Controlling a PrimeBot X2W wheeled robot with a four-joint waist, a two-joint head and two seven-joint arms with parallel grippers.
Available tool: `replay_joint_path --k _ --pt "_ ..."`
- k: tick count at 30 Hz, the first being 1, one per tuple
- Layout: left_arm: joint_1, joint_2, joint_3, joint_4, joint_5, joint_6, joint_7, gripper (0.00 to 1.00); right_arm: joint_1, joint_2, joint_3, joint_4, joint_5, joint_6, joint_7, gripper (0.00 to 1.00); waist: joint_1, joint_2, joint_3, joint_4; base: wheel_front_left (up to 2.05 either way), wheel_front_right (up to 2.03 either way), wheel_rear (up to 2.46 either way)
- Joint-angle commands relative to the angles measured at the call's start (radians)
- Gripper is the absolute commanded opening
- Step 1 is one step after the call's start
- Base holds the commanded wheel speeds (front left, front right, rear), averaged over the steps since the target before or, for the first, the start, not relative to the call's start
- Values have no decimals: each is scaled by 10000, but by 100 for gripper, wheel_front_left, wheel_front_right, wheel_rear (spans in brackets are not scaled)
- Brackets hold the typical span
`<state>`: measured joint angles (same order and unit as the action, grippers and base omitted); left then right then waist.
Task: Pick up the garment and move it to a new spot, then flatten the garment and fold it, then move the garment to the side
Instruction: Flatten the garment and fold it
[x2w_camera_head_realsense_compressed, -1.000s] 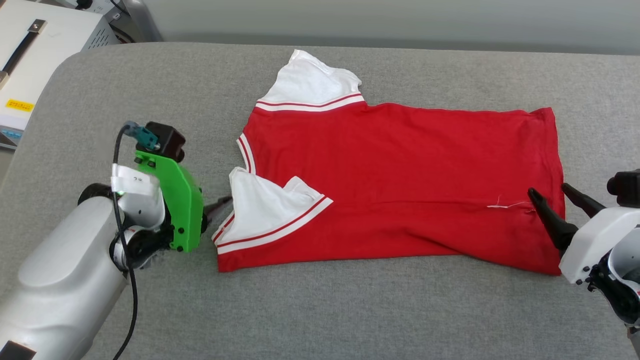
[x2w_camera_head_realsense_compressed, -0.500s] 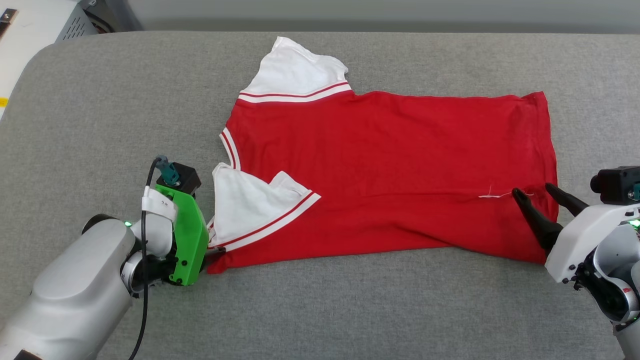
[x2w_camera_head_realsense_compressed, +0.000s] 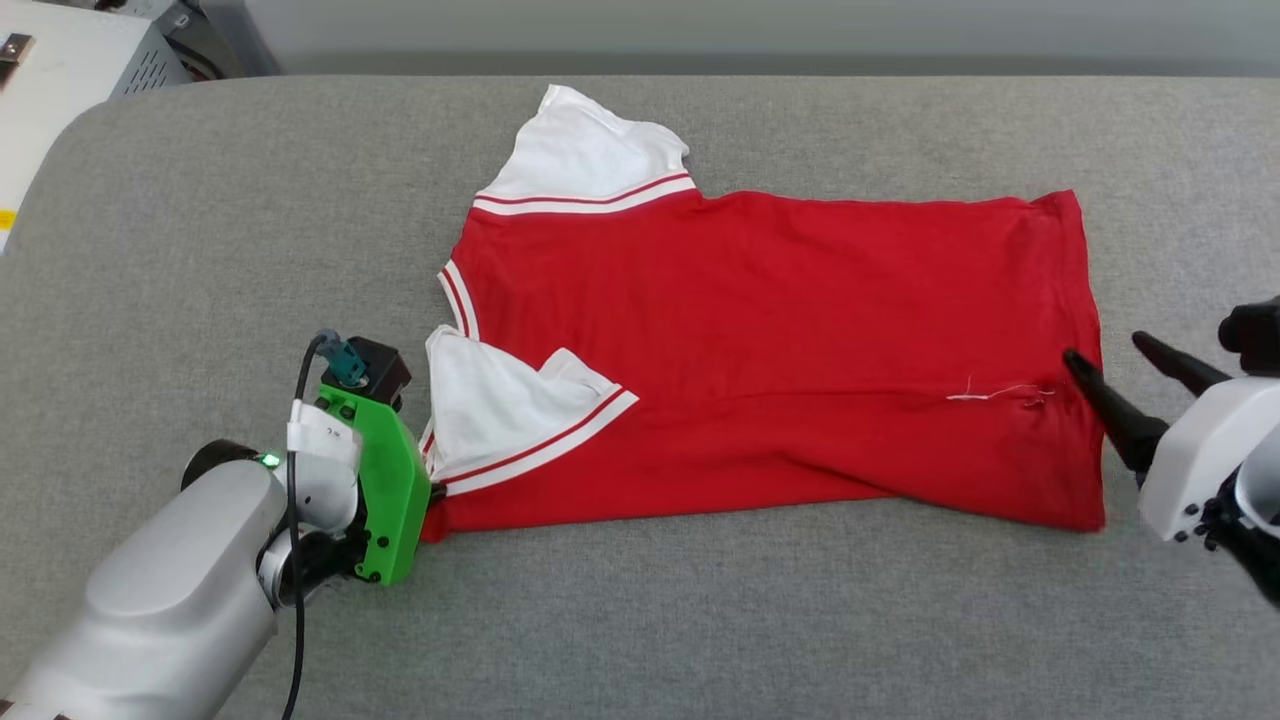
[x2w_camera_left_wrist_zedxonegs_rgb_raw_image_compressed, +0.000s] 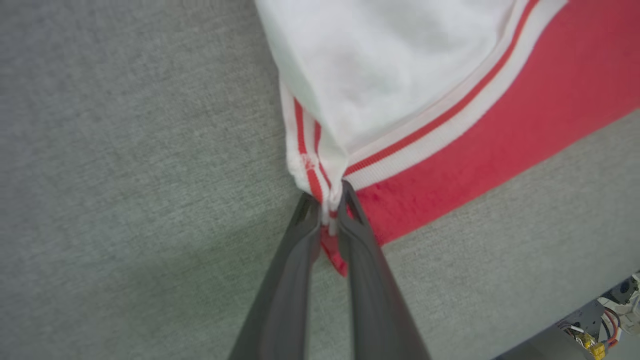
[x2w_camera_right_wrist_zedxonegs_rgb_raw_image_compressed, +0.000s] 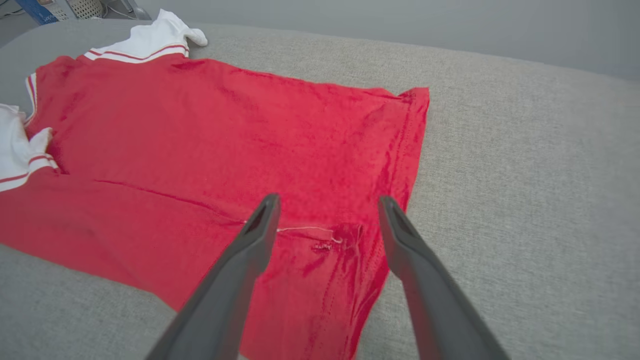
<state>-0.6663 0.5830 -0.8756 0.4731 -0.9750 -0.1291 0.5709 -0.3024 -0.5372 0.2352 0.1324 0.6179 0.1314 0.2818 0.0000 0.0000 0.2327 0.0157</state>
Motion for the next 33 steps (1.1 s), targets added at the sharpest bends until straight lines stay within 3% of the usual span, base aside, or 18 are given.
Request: replay_joint_path --k 1,7,12,16,24,28,29,30,33 --pt "197 12 -50 -119 -61 -13 -178 0 -254 -250 -34 -186 -75 -7 238 100 0 0 -164 50 0 0 0" --pt "214 402 0 -840 -75 -14 -626 0 -419 -1293 149 -629 686 -7 2320 100 0 0 -300 121 0 0 0" --pt "174 478 44 -1176 -35 4 -783 0 -268 -1792 399 -576 1433 -7 3966 100 0 0 -162 205 0 0 0" --pt "40 379 40 -1298 41 25 -864 0 -103 -1565 503 2 1554 -7 4222 100 0 0 101 320 0 0 0" --pt "-79 232 28 -1190 161 27 -1161 0 -33 -394 1014 1572 1412 -7 3504 100 0 0 522 462 0 0 0" --pt "-3 159 -7 -1041 133 22 -1310 0 83 -206 1429 2114 1375 -7 3231 100 0 0 528 478 0 0 0" --pt "31 150 -14 -1003 115 21 -1342 0 81 -238 1524 2176 1370 -7 3140 37 0 0 491 468 0 0 0" --pt "82 147 -18 -954 89 19 -1391 0 45 -279 1572 2214 1373 -7 2940 0 0 0 427 442 0 0 0" --pt "256 170 14 -850 -27 15 -1551 0 -74 -436 1626 2189 1385 -7 2434 0 0 0 167 348 0 0 0"
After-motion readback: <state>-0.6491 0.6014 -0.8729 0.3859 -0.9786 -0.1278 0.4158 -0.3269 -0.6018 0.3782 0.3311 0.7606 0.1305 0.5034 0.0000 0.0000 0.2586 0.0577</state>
